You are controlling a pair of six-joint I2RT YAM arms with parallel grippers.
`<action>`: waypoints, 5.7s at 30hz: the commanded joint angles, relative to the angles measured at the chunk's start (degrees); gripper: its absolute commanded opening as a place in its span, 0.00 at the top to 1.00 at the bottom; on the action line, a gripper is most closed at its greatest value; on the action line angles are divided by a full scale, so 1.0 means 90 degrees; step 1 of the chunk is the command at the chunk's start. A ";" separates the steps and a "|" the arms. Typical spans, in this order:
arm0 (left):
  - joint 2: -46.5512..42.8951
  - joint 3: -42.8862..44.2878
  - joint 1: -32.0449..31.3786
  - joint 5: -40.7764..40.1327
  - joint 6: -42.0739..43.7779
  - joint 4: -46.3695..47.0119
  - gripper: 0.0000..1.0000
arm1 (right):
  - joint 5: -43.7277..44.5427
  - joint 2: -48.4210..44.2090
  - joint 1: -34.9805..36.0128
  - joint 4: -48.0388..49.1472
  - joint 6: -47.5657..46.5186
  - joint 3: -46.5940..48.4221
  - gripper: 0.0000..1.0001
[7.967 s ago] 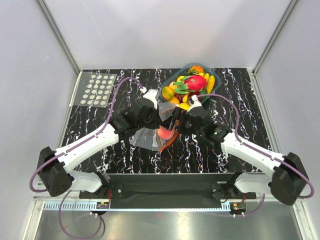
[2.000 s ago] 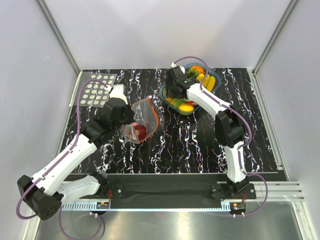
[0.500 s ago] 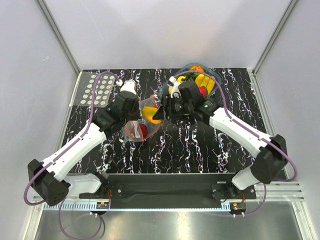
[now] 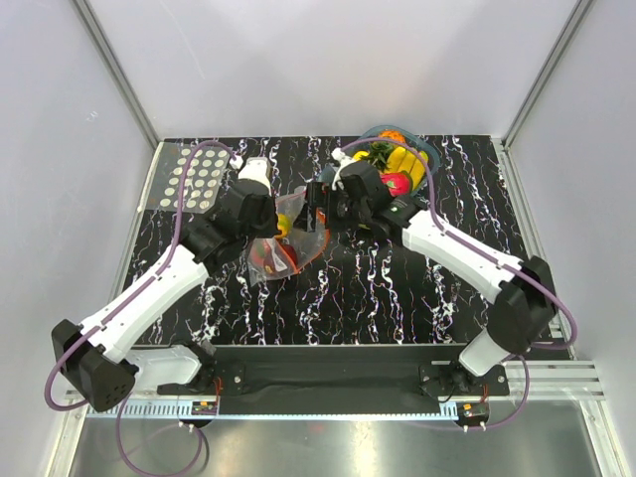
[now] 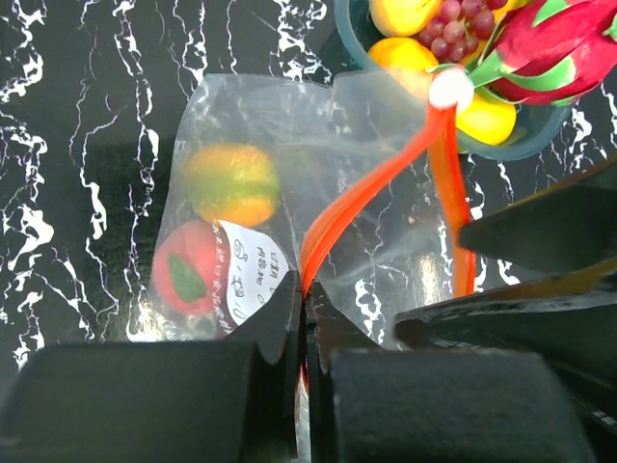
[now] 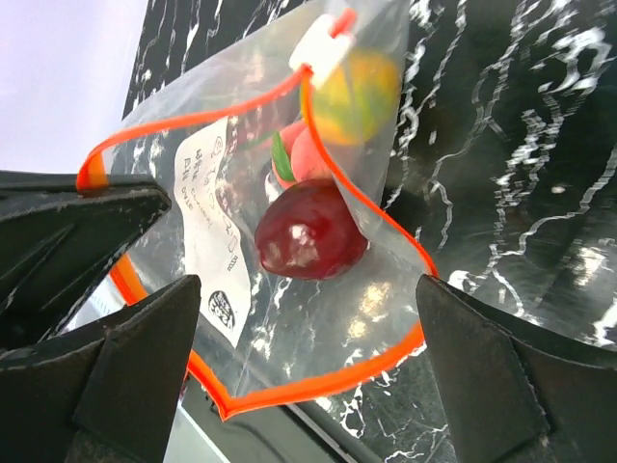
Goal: Place the food in the zip-top bag and seal the zipper
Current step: Place the fake fruit in the zipper food storage bag, then pick up the fake fruit from the bin, then place the fake fruit in the zipper food storage bag, then adjust the zipper food storage bag at the center of the board.
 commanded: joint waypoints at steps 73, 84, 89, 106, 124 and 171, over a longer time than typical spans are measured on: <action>-0.0757 -0.1356 -0.0026 0.0247 -0.0049 0.1700 1.00 | 0.1576 0.2645 -0.1922 -0.0595 -0.2439 0.3545 0.83; -0.0679 -0.1317 -0.0055 0.0237 -0.0058 0.1671 1.00 | 0.0550 0.0789 -0.1912 -0.0026 -0.2058 0.2049 0.83; -0.0445 -0.1171 -0.0045 0.0159 0.0020 0.1574 1.00 | -0.0316 0.0019 -0.1912 -0.0026 -0.2135 0.1619 0.84; 0.0337 0.0128 -0.0055 0.0491 -0.0009 0.0812 1.00 | -0.1785 -0.2493 -0.1112 0.1204 -0.2057 -0.0950 0.78; -0.0170 -0.0007 -0.0192 0.2502 -0.1394 0.1328 1.00 | -0.0740 -0.1838 -0.0281 0.2630 -0.2117 -0.1868 0.80; -0.0669 -0.0614 -0.0202 0.1810 -0.0947 0.1163 1.00 | -0.0203 -0.2104 -0.0135 0.1976 0.0120 -0.3793 0.45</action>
